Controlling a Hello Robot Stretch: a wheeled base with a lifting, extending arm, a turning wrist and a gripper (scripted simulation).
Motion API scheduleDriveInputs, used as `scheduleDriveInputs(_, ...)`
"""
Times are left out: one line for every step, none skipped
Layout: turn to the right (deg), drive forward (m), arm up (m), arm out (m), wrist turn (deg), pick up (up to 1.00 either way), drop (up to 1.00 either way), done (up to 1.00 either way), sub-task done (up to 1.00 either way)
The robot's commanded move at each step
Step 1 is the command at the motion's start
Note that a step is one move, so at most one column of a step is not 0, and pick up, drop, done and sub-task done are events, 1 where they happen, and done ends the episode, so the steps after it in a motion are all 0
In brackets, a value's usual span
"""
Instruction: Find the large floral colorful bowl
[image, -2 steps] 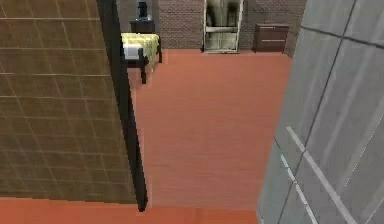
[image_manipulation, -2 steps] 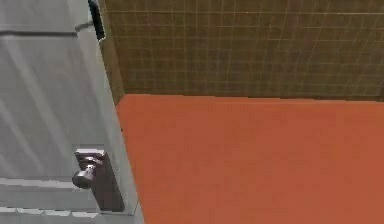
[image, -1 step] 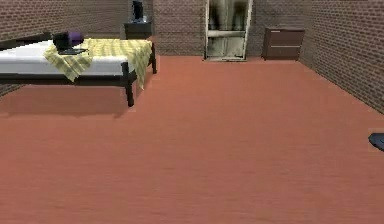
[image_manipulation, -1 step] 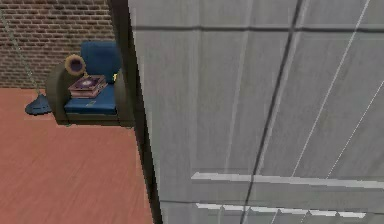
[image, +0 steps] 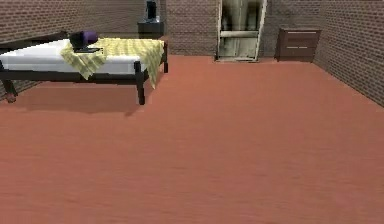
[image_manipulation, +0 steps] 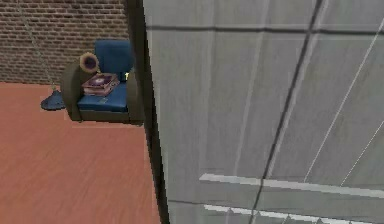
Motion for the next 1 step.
scheduleDriveInputs(0.0, 0.35, 0.00, 0.00, 0.0, 0.00, 0.00, 0.00, 0.00)
